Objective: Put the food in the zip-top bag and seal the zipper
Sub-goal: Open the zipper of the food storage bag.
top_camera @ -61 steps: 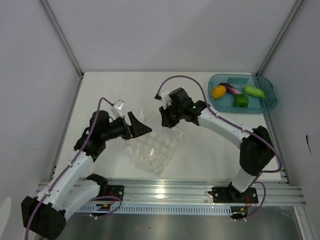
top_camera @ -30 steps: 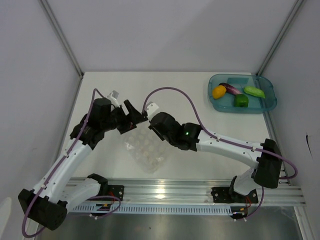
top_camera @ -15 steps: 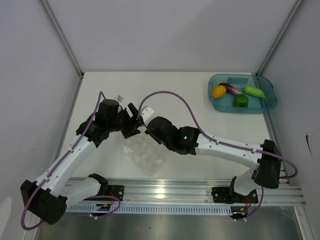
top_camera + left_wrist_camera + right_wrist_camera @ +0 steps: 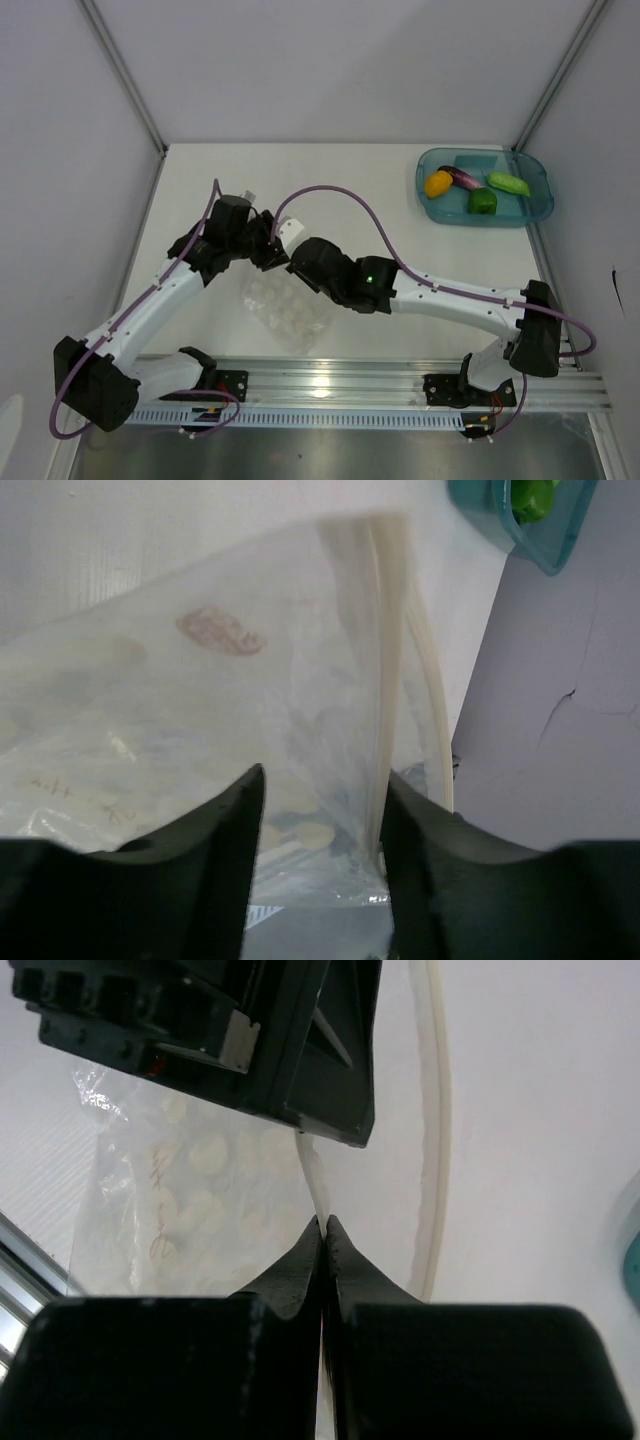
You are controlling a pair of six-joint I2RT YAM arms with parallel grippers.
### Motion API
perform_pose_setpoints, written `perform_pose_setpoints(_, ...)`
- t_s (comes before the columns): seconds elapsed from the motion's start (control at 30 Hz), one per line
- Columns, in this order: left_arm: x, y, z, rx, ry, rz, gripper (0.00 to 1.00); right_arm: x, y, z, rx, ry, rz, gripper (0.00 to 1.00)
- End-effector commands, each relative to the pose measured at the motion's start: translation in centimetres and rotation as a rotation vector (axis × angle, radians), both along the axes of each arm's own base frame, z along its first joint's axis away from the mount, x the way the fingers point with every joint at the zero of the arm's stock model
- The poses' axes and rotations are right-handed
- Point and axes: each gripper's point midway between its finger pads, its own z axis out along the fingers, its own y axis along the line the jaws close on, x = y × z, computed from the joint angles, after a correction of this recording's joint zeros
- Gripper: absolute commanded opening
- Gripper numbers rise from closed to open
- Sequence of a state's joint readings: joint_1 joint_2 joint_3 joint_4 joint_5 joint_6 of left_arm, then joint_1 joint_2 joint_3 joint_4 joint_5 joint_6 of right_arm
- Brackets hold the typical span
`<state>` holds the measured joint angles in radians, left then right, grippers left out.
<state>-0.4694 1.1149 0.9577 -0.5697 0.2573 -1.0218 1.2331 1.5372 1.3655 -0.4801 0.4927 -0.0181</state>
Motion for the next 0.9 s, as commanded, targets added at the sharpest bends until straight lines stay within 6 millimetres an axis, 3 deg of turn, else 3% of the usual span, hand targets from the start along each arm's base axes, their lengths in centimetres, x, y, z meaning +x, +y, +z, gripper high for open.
perform_pose_setpoints(0.0, 0.8, -1.2, 1.7, -0.028, -0.061, -0.048, 0.45, -0.1, 0.1, 2.8, 0.065, -0.024, -0.013, 0.01)
perform_pose_setpoints(0.1, 0.5, -1.8, 2.0, -0.053, -0.079, -0.099, 0.1, -0.3, 0.1, 2.5, 0.065, -0.004, -0.018, 0.06)
perform_pose_setpoints(0.13, 0.4, -1.9, 1.9, -0.046, -0.097, -0.125, 0.01, -0.4, 0.1, 2.4, 0.065, 0.003, -0.017, 0.19)
perform_pose_setpoints(0.2, 0.1, -1.9, 2.2, -0.042, -0.126, -0.159, 0.01, -0.6, 0.0, 2.6, 0.063, 0.024, -0.031, 0.37)
perform_pose_setpoints(0.23, 0.1, -1.9, 2.4, -0.032, -0.156, -0.183, 0.01, -0.8, -0.3, 2.5, 0.056, 0.04, -0.036, 0.51)
perform_pose_setpoints(0.33, -0.3, -1.6, 2.4, -0.011, -0.231, -0.23, 0.01, -1.3, -0.3, 3.8, 0.108, 0.104, -0.026, 0.58)
perform_pose_setpoints(0.5, -0.7, -0.9, 2.3, 0.047, -0.319, -0.284, 0.01, -2.1, -1.8, 6.8, 0.23, 0.236, -0.046, 0.59)
perform_pose_setpoints(0.63, -0.9, -0.3, 1.8, 0.096, -0.34, -0.301, 0.01, -1.1, -3.3, 8.3, 0.313, 0.325, -0.068, 0.58)
perform_pose_setpoints(0.77, -1.0, -0.3, 1.8, 0.097, -0.346, -0.308, 0.01, -0.5, -3.6, 8.8, 0.348, 0.326, -0.073, 0.58)
perform_pose_setpoints(0.87, -0.9, -0.5, 1.9, 0.086, -0.345, -0.311, 0.01, 0.0, -3.1, 8.0, 0.342, 0.37, -0.058, 0.57)
